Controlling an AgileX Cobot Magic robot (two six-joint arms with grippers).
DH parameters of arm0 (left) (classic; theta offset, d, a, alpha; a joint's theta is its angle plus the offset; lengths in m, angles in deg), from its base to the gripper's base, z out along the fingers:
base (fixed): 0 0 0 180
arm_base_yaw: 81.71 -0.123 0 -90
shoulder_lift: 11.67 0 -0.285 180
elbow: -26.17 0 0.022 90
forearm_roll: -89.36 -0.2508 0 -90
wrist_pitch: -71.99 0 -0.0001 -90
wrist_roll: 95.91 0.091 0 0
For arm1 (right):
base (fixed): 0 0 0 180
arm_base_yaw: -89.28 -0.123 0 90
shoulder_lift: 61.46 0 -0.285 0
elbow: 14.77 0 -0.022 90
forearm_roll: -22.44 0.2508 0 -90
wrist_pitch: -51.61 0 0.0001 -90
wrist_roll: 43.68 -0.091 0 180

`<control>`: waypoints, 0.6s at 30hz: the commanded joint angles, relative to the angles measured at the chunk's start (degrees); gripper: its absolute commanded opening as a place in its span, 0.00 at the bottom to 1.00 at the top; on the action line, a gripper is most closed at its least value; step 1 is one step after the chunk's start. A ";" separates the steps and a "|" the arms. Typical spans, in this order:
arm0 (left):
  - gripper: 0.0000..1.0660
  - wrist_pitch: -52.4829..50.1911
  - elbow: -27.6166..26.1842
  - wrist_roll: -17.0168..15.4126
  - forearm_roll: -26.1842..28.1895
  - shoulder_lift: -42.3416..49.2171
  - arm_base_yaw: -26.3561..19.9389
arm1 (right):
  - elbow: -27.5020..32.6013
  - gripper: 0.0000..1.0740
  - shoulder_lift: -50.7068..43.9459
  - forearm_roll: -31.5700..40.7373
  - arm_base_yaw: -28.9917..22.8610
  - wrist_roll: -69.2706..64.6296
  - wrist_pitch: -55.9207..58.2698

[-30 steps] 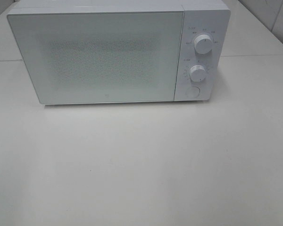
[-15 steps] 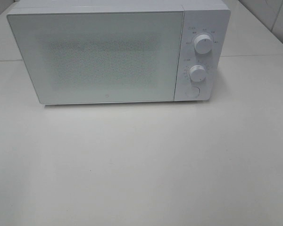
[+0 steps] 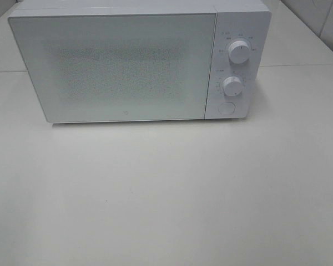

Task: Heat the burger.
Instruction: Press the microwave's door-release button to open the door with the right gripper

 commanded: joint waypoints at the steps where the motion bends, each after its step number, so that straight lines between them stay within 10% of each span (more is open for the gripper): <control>1: 0.00 -0.92 0.11 -0.06 0.17 1.26 -0.17 | 0.00 0.54 -1.49 -0.29 0.00 -0.40 -0.46; 18: 0.00 -0.92 0.11 -0.06 0.11 1.26 -0.17 | 0.00 0.54 -1.49 -0.29 0.00 -0.40 -0.46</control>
